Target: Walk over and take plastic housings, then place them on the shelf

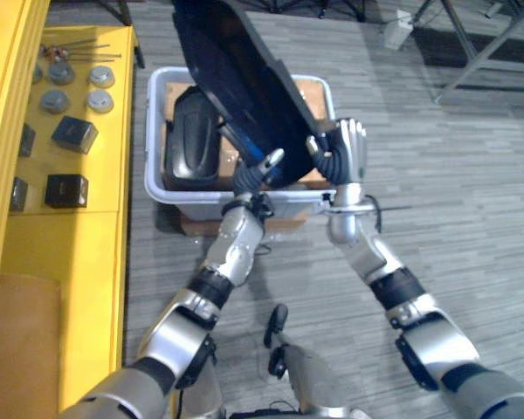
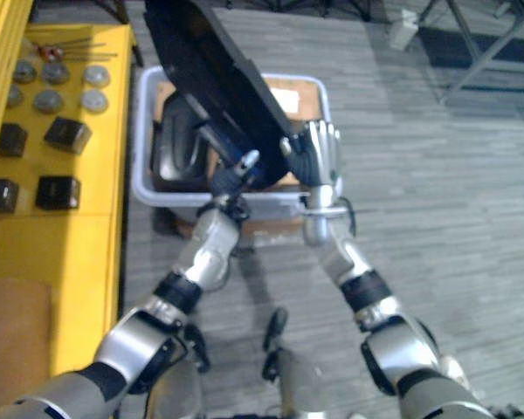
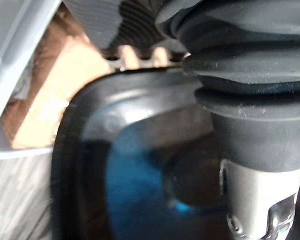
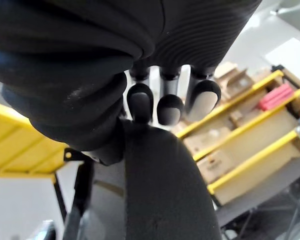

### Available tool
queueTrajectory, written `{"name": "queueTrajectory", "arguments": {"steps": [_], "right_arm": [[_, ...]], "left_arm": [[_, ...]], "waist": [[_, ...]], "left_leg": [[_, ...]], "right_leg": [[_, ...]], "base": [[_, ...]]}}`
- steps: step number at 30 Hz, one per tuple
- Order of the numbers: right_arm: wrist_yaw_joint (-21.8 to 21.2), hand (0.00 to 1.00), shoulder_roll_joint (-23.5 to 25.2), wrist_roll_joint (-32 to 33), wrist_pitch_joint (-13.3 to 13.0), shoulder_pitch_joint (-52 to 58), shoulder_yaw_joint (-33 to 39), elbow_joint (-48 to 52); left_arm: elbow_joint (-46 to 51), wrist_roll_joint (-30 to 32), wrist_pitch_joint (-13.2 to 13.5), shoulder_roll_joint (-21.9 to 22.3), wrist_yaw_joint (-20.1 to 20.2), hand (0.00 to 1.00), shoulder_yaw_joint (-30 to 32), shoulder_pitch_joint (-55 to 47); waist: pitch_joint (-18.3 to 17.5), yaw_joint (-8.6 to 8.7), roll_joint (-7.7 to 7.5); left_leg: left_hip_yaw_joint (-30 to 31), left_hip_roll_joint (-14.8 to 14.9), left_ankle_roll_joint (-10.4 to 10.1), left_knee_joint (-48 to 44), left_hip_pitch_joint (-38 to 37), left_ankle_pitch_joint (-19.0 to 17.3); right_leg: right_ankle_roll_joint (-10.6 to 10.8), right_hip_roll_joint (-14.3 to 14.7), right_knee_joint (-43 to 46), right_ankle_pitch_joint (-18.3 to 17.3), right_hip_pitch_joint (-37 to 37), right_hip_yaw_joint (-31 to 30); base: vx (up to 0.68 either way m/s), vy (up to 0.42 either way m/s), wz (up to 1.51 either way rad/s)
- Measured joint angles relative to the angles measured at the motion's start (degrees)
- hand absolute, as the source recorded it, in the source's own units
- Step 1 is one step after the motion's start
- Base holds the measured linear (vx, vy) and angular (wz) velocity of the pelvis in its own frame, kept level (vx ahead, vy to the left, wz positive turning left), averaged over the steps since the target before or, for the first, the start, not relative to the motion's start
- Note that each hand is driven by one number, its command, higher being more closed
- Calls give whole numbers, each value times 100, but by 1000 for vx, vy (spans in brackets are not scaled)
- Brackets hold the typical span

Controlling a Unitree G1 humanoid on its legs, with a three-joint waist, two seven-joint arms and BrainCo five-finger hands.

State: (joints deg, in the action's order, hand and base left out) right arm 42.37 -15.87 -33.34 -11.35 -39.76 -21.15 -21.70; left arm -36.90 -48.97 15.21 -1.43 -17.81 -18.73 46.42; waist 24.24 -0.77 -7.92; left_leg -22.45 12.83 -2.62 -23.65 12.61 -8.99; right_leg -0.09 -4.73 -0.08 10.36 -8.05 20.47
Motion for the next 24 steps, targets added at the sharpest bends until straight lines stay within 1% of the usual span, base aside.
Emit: {"name": "queueTrajectory", "arguments": {"steps": [1,3,5,7,9,12,13,15,17,18,19,20,22,24], "right_arm": [[-1,100,0,6,-11,61,-9,76],[-17,100,8,117,-73,238,-41,248],[-24,100,23,191,-116,373,-40,349],[-25,100,52,297,-125,443,-30,377],[-25,100,83,474,-128,546,-21,543],[-30,100,136,585,-142,706,-22,742],[-53,100,166,609,-202,792,-31,793],[-115,100,217,609,-252,865,-35,851],[-131,100,248,608,-263,936,-42,919],[-140,100,275,608,-288,1000,-48,942],[-150,0,299,608,-365,1065,-53,943],[-152,0,305,609,-401,1103,-59,951],[-165,0,372,613,-514,1275,-88,957],[-173,0,405,617,-576,1329,-102,962]], "left_arm": [[-18,-13,47,1,-2,100,0,0],[-34,-229,214,9,34,100,5,-16],[-36,-244,351,10,71,100,8,-42],[-36,-246,444,11,130,100,7,-51],[-37,-292,606,16,306,100,7,-60],[-42,-297,743,20,470,100,8,-117],[-62,-317,810,21,553,100,8,-166],[-117,-495,847,23,606,100,8,-176],[-174,-504,865,28,688,100,5,-211],[-182,-440,926,34,689,100,3,-264],[-182,-385,1012,50,689,100,-2,-340],[-182,-381,1041,72,689,100,-2,-380],[-182,-358,1061,163,710,100,-10,-631],[-183,-204,1061,195,710,100,-11,-791]], "waist": [[-9,0,14],[-72,-5,92],[-142,-3,121],[-207,-1,123],[-222,2,122],[-223,12,122],[-223,13,122],[-224,29,123],[-225,43,121],[-225,40,121],[-226,51,124],[-239,67,132],[-408,115,134],[-455,129,138]], "left_leg": [[1,0,3,-4,6,-3],[5,23,4,-77,41,-49],[-1,19,3,-78,38,-60],[-4,20,-3,-78,37,-66],[-13,22,-4,-76,21,-67],[-40,25,-7,-67,-13,-69],[-56,26,-11,-52,-51,-72],[-93,27,-12,-47,-68,-72],[-114,27,-12,-40,-87,-72],[-153,22,-12,-19,-123,-72],[-170,1,-12,16,-167,-70],[-164,-3,-12,17,-170,-71],[-161,-18,-13,53,-176,-71],[-166,-36,-14,112,-264,-71]], "right_leg": [[0,0,0,0,-2,1],[0,8,-7,0,-5,0],[4,11,-17,3,-3,-5],[5,12,-24,3,-3,-10],[7,11,-27,5,4,-21],[8,-1,-28,7,10,-51],[9,-4,-27,7,24,-75],[10,-5,-31,11,25,-99],[13,-7,-33,17,25,-117],[20,-12,-33,23,27,-144],[27,-24,-37,28,42,-165],[32,-25,-49,31,60,-159],[42,-27,-106,38,86,-149],[47,-30,-144,42,159,-151]], "base": [[1,92,0],[3,96,-1],[11,95,-1],[13,90,-1],[3,106,-2],[-6,62,-6],[-3,19,-9],[-1,8,-7],[-4,39,-6],[-1,79,-10],[2,94,-7],[10,77,-1],[27,79,4],[32,70,1]]}}
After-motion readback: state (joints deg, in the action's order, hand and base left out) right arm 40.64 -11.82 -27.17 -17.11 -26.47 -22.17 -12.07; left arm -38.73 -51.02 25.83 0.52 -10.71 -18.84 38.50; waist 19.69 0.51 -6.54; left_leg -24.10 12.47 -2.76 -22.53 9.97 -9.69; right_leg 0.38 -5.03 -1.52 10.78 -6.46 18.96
